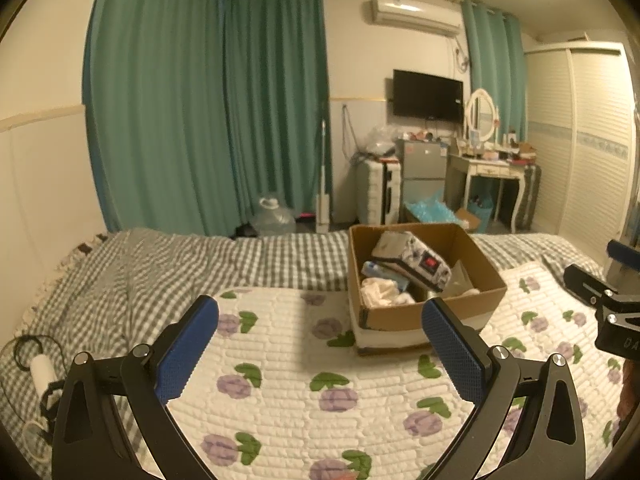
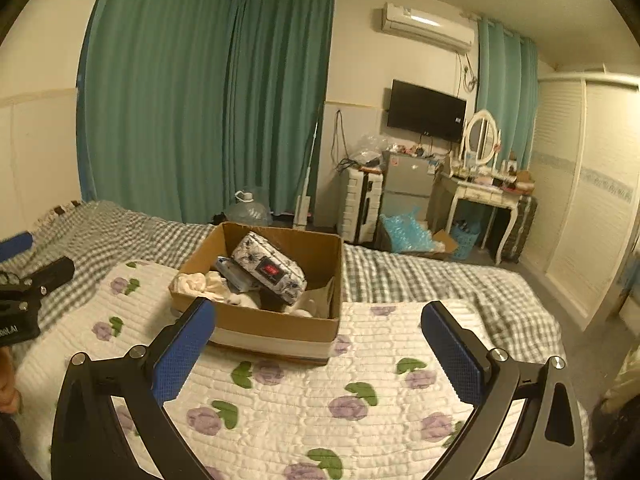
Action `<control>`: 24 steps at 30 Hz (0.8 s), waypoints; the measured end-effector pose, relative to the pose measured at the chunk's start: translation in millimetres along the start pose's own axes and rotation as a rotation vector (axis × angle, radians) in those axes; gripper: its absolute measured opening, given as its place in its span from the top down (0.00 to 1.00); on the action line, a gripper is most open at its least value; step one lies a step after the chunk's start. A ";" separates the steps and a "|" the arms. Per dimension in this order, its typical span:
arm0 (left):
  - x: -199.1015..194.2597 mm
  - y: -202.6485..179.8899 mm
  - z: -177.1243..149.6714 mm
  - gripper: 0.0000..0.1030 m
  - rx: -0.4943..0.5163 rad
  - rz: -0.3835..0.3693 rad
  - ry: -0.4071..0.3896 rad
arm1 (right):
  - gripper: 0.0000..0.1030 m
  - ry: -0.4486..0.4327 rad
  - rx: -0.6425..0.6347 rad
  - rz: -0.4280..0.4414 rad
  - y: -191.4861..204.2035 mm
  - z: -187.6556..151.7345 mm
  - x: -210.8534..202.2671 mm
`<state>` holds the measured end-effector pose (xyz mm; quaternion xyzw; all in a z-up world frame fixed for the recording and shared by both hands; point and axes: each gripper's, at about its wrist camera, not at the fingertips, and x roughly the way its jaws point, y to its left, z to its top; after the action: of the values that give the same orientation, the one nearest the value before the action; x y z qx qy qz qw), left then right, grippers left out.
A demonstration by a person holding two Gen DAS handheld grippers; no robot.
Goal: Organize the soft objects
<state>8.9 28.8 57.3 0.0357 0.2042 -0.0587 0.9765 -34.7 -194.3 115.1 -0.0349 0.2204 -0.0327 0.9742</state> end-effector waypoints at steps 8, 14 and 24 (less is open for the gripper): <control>0.3 -1.3 -0.3 0.00 0.011 0.006 0.006 | 0.00 0.000 -0.007 0.005 3.0 0.5 -3.1; 0.1 -1.3 -0.3 0.00 0.009 0.005 0.006 | 0.00 0.005 -0.002 0.003 2.3 0.3 -3.7; 0.5 -0.9 -1.0 0.00 0.005 0.004 0.012 | 0.00 0.010 -0.003 -0.007 1.9 -0.5 -4.3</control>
<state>8.9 28.0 56.2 0.0388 0.2101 -0.0570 0.9752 -38.7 -192.0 116.3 -0.0370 0.2252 -0.0360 0.9729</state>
